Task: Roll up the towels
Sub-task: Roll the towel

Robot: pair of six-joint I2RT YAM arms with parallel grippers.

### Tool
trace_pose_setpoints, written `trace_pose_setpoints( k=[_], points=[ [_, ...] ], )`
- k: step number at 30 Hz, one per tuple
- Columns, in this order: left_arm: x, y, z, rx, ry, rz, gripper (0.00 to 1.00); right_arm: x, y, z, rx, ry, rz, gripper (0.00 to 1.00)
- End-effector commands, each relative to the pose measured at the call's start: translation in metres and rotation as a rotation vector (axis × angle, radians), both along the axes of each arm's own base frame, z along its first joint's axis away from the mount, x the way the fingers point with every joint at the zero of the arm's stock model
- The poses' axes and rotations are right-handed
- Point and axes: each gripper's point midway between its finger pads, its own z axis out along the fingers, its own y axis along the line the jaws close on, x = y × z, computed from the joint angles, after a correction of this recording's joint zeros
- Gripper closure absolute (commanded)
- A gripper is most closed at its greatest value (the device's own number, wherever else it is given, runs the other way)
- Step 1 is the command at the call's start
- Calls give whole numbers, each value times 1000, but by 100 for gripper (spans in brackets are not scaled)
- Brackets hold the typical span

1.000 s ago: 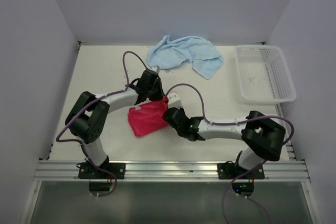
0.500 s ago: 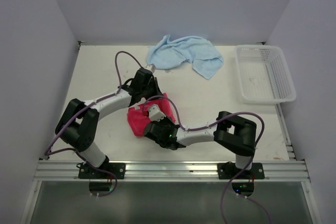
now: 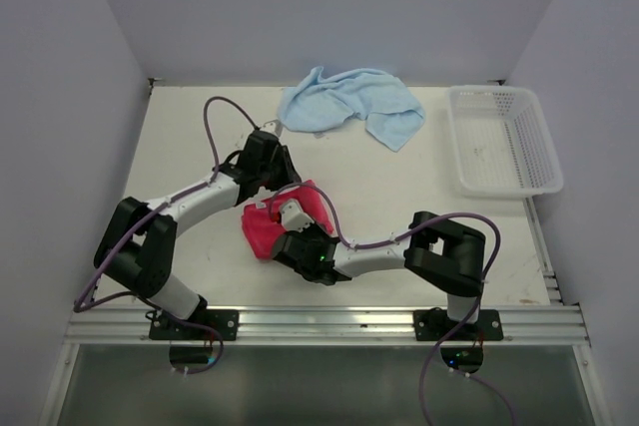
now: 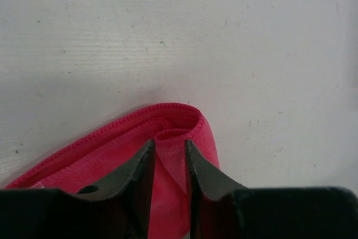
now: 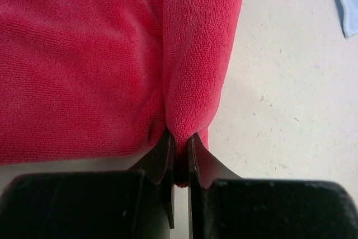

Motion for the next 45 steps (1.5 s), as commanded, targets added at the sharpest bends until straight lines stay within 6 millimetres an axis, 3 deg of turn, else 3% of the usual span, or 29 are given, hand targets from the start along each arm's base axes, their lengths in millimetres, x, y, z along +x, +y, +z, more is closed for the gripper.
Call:
trace_pose_setpoints(
  k=[1, 6, 8, 11, 15, 16, 17, 18, 23, 28, 34, 40, 43, 45],
  points=[
    [9, 13, 26, 1, -86, 29, 69, -5, 8, -4, 42, 31, 20, 100],
    [9, 13, 45, -24, -118, 35, 59, -4, 8, -3, 73, 47, 15, 100],
    [7, 2, 53, -84, -134, -4, 64, -5, 8, -4, 94, 57, 15, 100],
    [-1, -19, 63, -217, -156, -82, 83, -4, 6, -4, 106, 60, 6, 100],
    [-13, -28, 48, -299, -115, -93, 96, -3, 1, -3, 123, 51, -4, 100],
    [-22, -28, 36, -320, -81, -91, 97, -2, 2, -1, 139, 47, -7, 100],
    [-20, -31, 38, -345, -104, -94, 100, -2, 1, -2, 143, 47, -11, 100],
    [-25, -31, 29, -358, -79, -91, 100, -2, 0, -2, 147, 50, -14, 100],
    [-28, -46, 25, -410, -89, -136, 100, 0, -1, -4, 173, 66, -22, 100],
    [-27, -53, 1, -421, -54, -139, 100, 1, -2, -6, 202, 93, -28, 100],
    [-20, -33, -46, -245, -2, -65, 100, 3, -6, -9, 238, 132, -38, 100],
    [-15, -16, -76, -116, 31, -18, 100, 7, -8, -5, 292, 170, -48, 100],
    [-14, -11, -81, -82, 35, -7, 100, 4, -10, 4, 323, 187, -37, 86],
    [-13, -8, -83, -67, 34, -3, 100, 4, -10, 19, 373, 194, -26, 69]
  ],
)
